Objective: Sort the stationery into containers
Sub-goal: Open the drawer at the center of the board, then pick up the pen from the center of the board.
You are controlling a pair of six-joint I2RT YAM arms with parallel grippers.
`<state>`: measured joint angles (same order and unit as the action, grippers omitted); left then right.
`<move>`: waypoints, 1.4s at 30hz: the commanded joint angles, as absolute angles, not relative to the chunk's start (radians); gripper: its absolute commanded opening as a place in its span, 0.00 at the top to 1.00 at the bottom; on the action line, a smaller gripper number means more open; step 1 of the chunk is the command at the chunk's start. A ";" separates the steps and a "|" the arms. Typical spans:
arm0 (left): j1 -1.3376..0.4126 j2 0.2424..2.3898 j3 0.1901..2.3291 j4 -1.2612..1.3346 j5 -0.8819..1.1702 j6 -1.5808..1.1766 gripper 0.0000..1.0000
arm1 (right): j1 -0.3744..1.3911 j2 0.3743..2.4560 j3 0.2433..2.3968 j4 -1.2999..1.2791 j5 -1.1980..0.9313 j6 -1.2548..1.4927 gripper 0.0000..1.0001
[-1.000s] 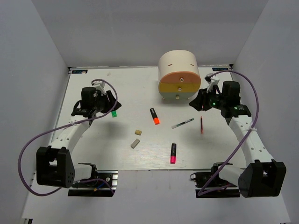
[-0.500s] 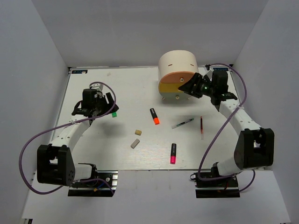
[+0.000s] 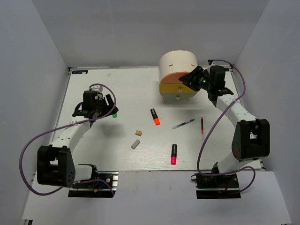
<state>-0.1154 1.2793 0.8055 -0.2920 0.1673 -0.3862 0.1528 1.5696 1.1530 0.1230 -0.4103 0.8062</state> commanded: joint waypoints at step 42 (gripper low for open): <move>-0.118 1.712 1.014 -0.195 -0.006 -0.384 0.34 | 0.163 1.342 0.847 0.301 -0.528 0.753 0.35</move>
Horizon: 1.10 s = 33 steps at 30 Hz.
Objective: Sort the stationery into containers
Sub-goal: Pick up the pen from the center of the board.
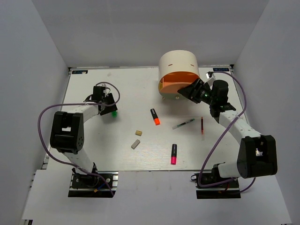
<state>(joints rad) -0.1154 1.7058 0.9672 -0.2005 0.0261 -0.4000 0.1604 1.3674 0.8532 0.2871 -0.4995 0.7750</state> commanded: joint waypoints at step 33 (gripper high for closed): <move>-0.239 1.795 1.193 -0.379 -0.140 -0.261 0.91 | 0.158 1.098 0.670 0.207 -0.609 0.416 0.28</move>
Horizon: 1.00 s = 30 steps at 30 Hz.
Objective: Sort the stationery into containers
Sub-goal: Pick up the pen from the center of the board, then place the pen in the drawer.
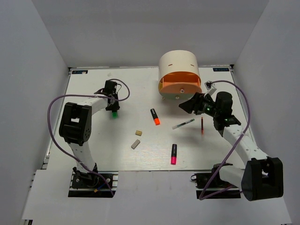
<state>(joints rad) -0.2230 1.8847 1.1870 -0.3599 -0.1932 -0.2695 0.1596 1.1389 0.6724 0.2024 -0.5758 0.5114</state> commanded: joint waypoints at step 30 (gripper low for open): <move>-0.503 1.897 1.666 0.439 0.788 -0.135 1.00 | 0.158 0.985 0.508 0.112 -0.687 -0.100 0.61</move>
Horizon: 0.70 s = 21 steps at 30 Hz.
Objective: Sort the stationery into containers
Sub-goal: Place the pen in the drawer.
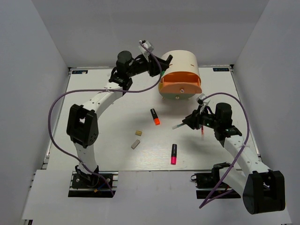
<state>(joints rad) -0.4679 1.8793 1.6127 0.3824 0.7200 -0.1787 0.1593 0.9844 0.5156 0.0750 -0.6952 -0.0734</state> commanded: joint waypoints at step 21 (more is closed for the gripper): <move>-0.611 1.959 1.775 0.304 0.551 0.048 0.24 | 0.158 0.991 0.511 0.052 -0.702 -0.303 0.32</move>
